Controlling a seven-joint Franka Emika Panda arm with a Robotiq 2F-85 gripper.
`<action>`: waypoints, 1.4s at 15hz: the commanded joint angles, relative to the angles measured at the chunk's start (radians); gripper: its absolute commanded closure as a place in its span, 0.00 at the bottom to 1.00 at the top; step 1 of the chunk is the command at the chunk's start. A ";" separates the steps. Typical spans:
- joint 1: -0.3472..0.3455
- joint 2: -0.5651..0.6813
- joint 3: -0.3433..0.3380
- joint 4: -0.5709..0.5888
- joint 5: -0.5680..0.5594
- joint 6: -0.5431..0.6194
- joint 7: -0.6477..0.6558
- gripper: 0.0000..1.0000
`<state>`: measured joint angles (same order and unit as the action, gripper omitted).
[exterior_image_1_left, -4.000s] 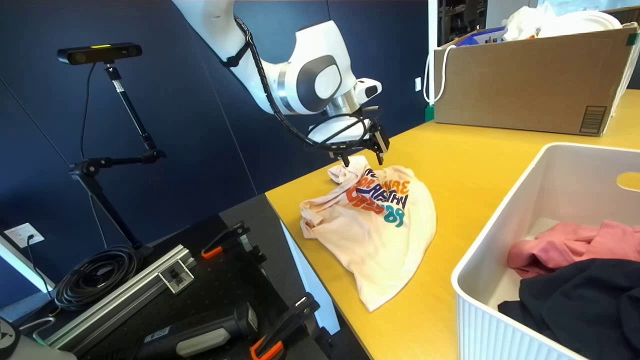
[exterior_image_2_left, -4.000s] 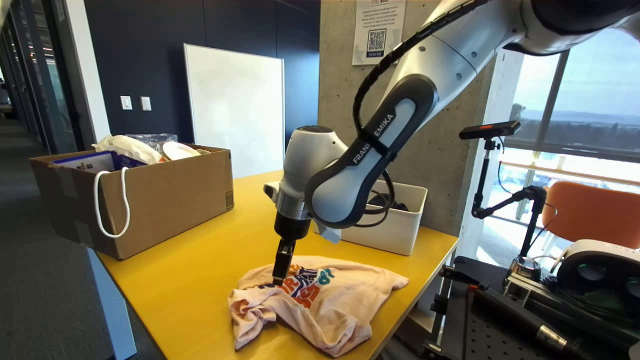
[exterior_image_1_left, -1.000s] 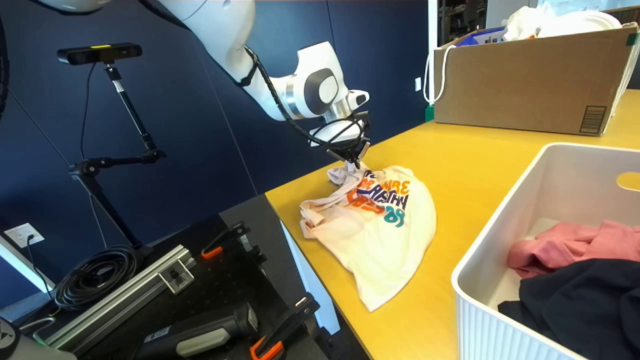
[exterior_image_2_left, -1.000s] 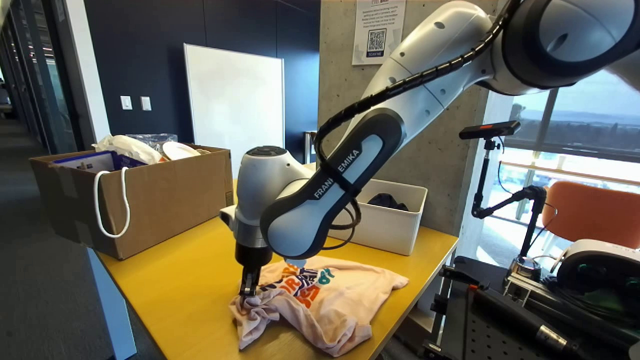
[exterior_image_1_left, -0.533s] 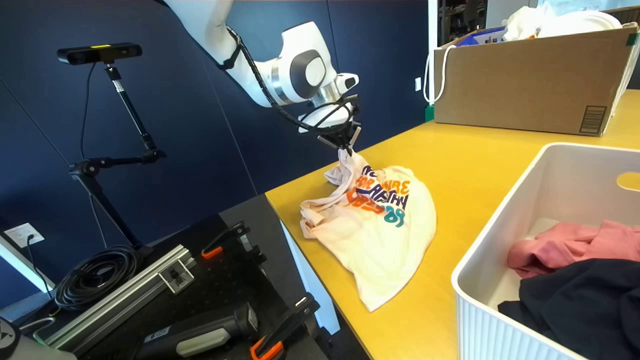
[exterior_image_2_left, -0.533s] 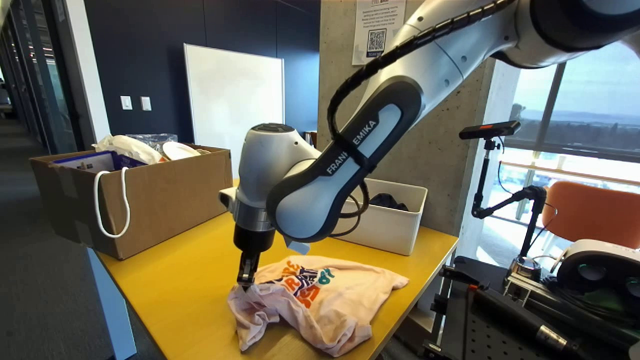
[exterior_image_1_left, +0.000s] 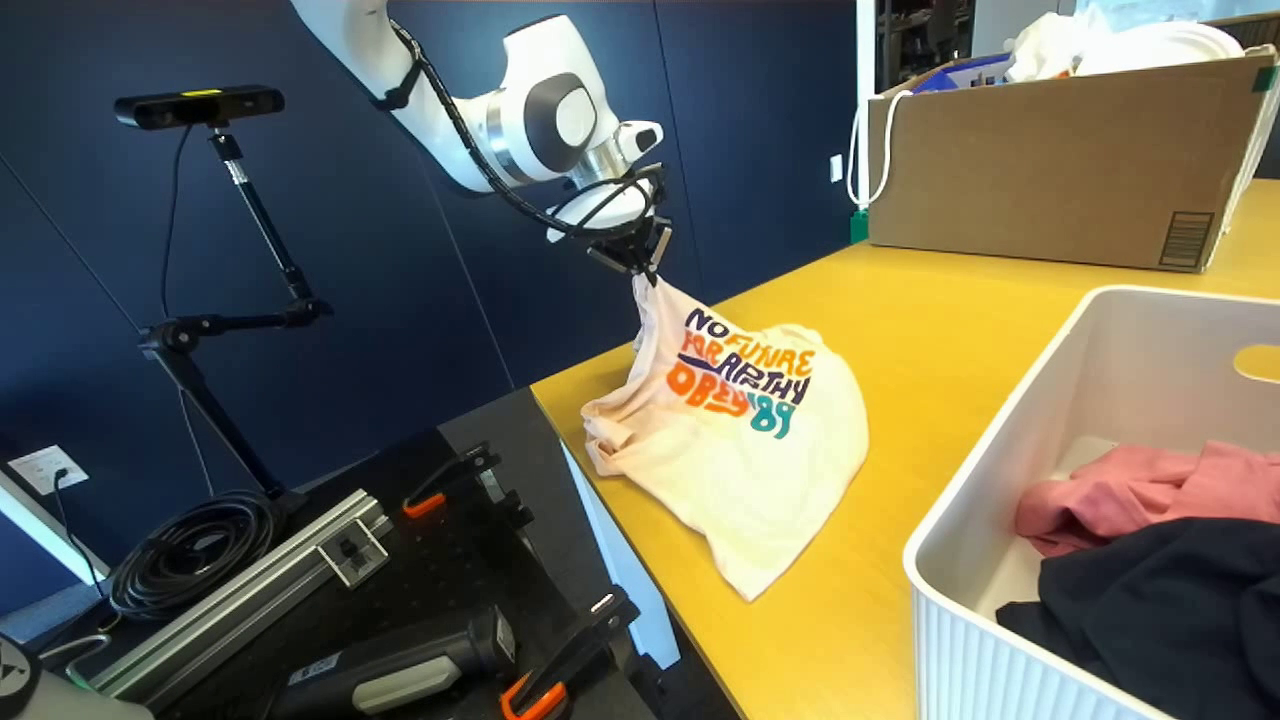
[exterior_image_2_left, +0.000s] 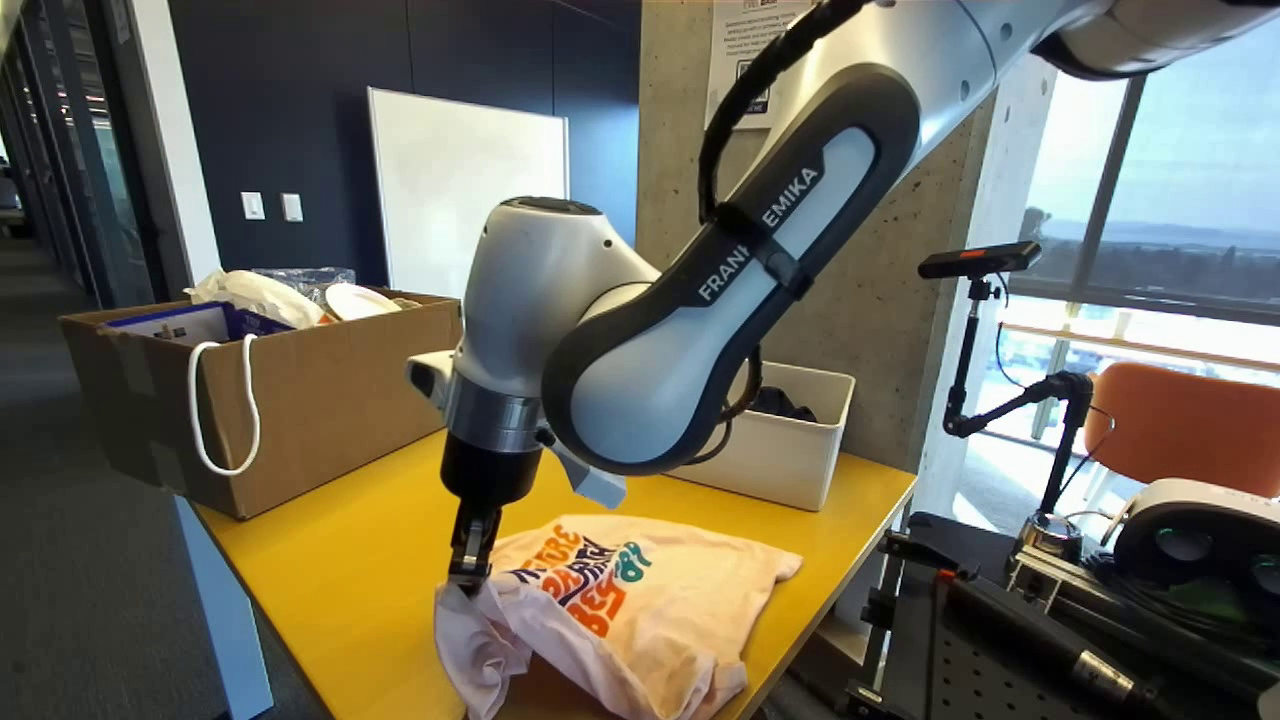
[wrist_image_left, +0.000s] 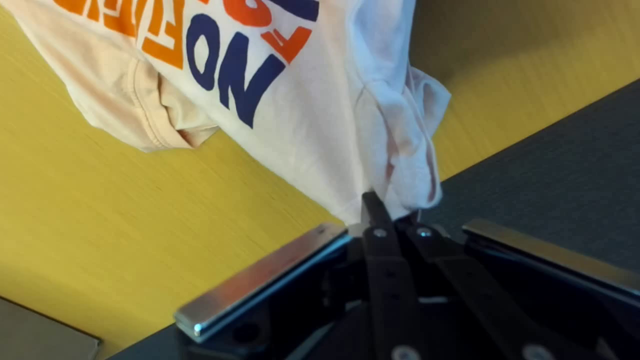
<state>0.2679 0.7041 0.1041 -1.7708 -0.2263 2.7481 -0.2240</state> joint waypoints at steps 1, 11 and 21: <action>-0.006 -0.031 0.034 -0.050 -0.009 0.006 -0.004 0.99; -0.034 -0.021 0.041 -0.062 0.003 -0.016 -0.009 0.30; -0.180 0.095 -0.037 0.083 -0.003 -0.038 -0.039 0.00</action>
<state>0.0872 0.7400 0.0910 -1.7787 -0.2237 2.7323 -0.2578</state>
